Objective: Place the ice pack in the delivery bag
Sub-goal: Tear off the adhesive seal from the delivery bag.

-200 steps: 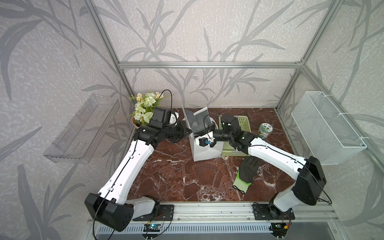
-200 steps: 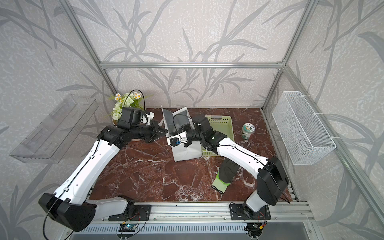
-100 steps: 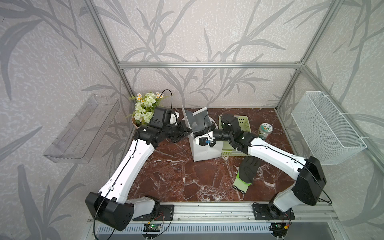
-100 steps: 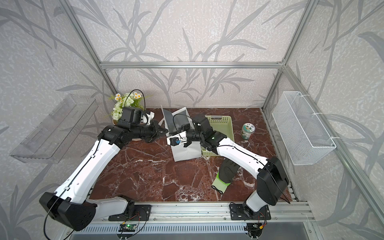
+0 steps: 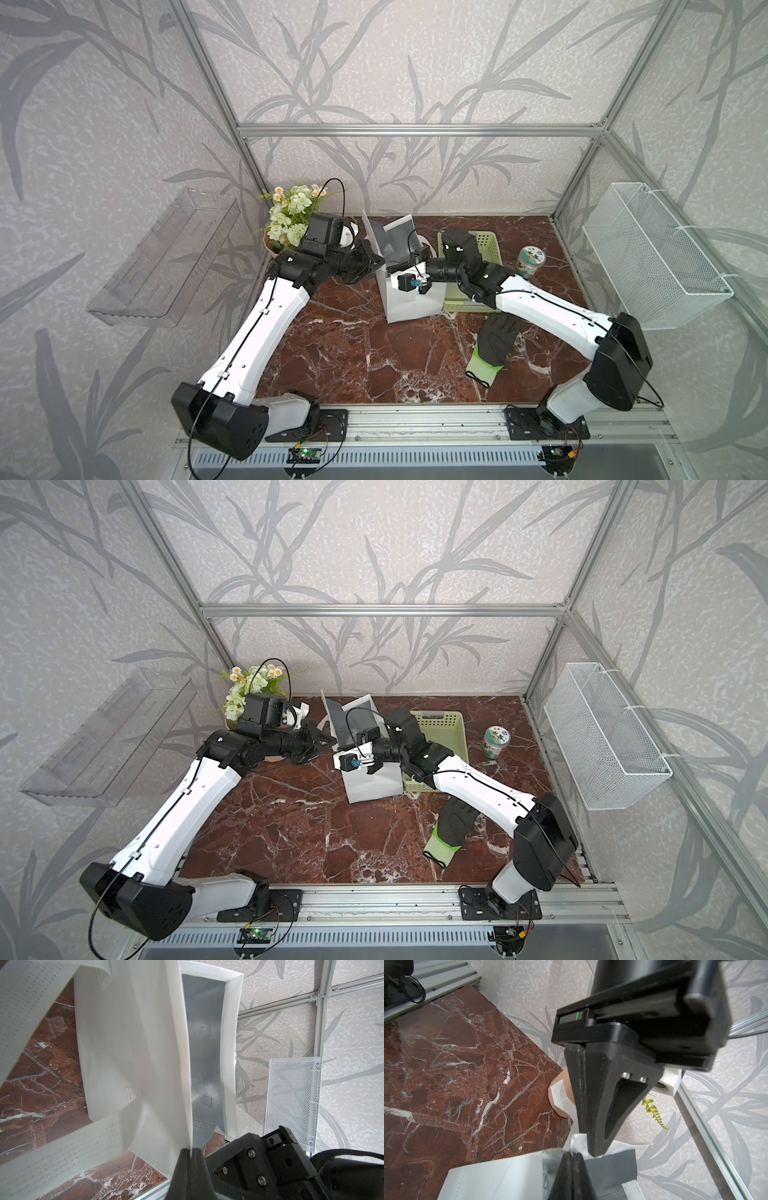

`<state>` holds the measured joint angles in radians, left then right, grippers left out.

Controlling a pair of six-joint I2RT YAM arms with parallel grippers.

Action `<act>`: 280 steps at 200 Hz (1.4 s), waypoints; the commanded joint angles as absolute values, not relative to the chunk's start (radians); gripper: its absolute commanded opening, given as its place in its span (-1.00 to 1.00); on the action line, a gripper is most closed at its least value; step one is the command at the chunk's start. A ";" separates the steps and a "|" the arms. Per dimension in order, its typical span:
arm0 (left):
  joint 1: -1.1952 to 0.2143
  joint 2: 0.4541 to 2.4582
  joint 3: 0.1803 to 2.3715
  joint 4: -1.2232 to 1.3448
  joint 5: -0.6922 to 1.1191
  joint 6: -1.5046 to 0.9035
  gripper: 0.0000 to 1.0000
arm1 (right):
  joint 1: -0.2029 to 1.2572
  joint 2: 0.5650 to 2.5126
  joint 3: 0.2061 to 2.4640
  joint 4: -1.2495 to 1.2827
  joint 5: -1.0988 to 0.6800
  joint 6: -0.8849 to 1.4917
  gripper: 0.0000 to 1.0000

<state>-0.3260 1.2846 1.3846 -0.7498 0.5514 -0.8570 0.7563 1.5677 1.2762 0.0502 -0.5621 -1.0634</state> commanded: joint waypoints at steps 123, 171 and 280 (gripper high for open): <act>-0.290 1.259 1.420 -0.793 0.516 -0.810 -0.27 | 0.731 1.599 1.366 -0.002 -0.537 -1.056 -1.00; -0.227 1.181 1.409 -0.795 0.484 -0.776 0.36 | 0.719 1.649 1.421 0.059 -0.473 -0.961 -1.00; -0.140 1.056 1.243 -0.726 0.422 -0.603 0.69 | 0.586 1.850 1.897 -0.019 -0.026 -0.691 -1.00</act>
